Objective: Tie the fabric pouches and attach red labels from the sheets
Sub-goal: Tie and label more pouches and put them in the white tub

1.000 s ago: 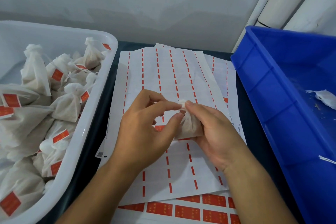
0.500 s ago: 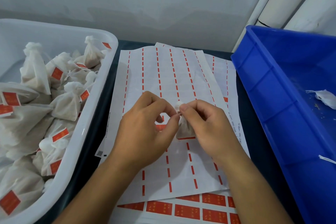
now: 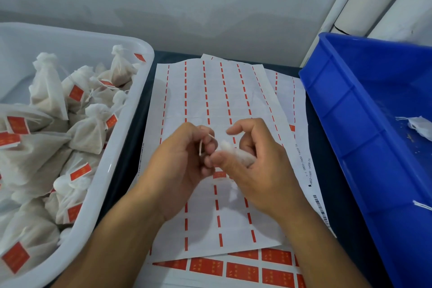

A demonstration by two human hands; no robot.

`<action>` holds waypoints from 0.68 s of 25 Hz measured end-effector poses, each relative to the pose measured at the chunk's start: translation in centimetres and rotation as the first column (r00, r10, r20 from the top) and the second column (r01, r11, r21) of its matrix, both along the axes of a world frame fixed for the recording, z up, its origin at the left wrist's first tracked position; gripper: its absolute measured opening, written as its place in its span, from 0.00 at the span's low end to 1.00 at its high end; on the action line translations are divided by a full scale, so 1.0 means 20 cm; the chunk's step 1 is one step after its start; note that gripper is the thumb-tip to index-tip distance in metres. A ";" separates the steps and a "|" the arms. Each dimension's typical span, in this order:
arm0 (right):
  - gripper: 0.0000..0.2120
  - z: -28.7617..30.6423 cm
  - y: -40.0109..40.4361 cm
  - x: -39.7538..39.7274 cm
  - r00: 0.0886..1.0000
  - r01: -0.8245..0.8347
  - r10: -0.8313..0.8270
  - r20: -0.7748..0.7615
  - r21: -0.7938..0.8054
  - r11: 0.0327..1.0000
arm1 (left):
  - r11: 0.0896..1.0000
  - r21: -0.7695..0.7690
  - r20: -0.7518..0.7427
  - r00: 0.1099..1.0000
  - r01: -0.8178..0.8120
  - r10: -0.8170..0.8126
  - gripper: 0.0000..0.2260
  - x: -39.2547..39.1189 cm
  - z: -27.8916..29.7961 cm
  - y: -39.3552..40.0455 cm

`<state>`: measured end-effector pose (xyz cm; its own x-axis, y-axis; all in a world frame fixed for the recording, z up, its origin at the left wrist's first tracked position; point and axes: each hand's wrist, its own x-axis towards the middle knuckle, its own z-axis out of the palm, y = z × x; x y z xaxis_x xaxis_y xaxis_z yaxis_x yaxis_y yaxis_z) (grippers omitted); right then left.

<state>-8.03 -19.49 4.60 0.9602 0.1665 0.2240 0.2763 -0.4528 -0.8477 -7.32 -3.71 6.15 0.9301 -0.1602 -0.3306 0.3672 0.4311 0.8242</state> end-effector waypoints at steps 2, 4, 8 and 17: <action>0.21 0.00 0.00 0.00 1.000 -0.023 0.025 0.017 -0.062 0.998 | 0.998 -0.047 0.018 0.999 -0.033 0.034 0.08 0.00 0.01 0.02; 0.17 -0.01 0.00 0.01 0.998 -0.023 0.030 0.048 -0.130 0.991 | 0.999 -0.019 0.054 0.998 -0.042 0.043 0.10 0.00 0.02 0.03; 0.11 -0.04 0.00 0.02 0.999 0.013 -0.004 0.035 -0.250 0.968 | 0.987 0.149 0.157 0.987 -0.055 0.032 0.18 0.00 -0.01 0.02; 0.27 0.01 -0.13 0.06 0.977 0.068 -0.093 -0.192 -0.136 0.988 | 0.922 0.363 0.238 0.970 -0.138 0.052 0.14 0.03 -0.08 0.05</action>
<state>-6.80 -22.14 4.83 0.9947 0.1018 0.0106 0.0676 -0.5750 -0.8153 -6.66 -2.76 4.50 0.9906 0.0276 -0.1342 0.1309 0.0994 0.9864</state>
